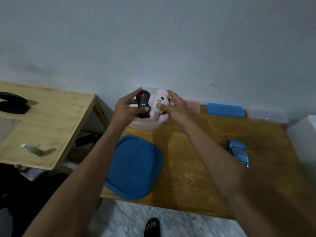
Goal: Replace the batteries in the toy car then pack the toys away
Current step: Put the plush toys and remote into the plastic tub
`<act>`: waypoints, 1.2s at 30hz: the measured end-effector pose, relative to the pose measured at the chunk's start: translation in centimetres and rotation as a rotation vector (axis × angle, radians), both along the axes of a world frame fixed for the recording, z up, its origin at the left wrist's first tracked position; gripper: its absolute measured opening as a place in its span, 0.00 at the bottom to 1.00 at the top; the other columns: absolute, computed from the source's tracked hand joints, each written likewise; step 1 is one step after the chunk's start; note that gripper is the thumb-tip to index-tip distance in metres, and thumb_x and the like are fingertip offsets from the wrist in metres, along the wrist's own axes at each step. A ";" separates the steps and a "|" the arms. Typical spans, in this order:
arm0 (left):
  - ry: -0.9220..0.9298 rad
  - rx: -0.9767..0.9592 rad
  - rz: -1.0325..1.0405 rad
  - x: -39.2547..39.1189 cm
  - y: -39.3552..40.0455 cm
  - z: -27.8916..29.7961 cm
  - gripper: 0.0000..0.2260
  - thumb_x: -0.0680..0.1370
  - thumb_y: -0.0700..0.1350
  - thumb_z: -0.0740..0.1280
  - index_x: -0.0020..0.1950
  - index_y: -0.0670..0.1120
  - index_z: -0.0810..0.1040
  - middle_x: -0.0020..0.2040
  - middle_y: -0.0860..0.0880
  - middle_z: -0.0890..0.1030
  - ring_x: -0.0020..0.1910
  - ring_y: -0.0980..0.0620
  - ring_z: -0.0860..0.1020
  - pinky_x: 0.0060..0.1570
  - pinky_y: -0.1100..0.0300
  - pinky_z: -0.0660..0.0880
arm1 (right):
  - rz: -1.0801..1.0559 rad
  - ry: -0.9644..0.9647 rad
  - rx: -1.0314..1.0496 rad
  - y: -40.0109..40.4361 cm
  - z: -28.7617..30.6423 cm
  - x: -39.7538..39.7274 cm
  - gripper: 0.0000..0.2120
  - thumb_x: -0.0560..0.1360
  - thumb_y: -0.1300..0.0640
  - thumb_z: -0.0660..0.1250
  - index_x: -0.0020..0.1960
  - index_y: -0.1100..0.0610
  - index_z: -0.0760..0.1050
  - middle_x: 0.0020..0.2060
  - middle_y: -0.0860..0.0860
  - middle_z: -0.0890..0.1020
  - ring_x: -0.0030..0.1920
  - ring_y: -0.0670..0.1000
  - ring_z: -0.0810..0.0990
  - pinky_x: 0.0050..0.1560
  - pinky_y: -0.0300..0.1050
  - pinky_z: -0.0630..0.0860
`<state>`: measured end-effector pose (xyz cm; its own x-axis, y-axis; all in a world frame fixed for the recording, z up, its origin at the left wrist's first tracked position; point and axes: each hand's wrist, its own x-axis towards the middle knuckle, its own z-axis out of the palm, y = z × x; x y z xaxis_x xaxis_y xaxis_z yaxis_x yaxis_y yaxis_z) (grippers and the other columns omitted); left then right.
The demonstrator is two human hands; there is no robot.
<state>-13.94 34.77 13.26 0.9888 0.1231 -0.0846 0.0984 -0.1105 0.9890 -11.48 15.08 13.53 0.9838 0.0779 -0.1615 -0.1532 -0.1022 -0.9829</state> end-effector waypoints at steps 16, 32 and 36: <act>0.155 0.297 -0.186 9.5 5.7 -8.5 0.33 0.67 0.29 0.78 0.68 0.51 0.80 0.47 0.46 0.81 0.52 0.38 0.82 0.53 0.46 0.83 | -0.095 0.019 -0.256 6.0 -7.2 5.3 0.35 0.71 0.64 0.77 0.75 0.52 0.69 0.68 0.48 0.75 0.65 0.49 0.74 0.63 0.46 0.74; 0.193 0.633 -0.188 10.6 3.5 -9.6 0.22 0.70 0.37 0.78 0.63 0.49 0.82 0.60 0.40 0.82 0.57 0.42 0.80 0.49 0.58 0.72 | -0.144 0.128 -0.491 8.1 -6.9 6.9 0.27 0.73 0.62 0.74 0.70 0.53 0.74 0.67 0.53 0.77 0.64 0.56 0.76 0.58 0.48 0.76; 0.035 0.655 -0.137 9.2 3.7 -8.4 0.24 0.70 0.45 0.80 0.66 0.47 0.81 0.59 0.39 0.82 0.56 0.41 0.81 0.51 0.57 0.74 | -0.209 0.005 -0.390 7.4 -6.2 6.1 0.27 0.74 0.60 0.73 0.72 0.48 0.72 0.67 0.50 0.77 0.65 0.52 0.77 0.62 0.48 0.77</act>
<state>-4.75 38.45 4.90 0.9971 0.0337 -0.0677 0.0719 -0.7005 0.7100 -5.36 22.53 7.34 0.9711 -0.1904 -0.1441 -0.2146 -0.4316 -0.8762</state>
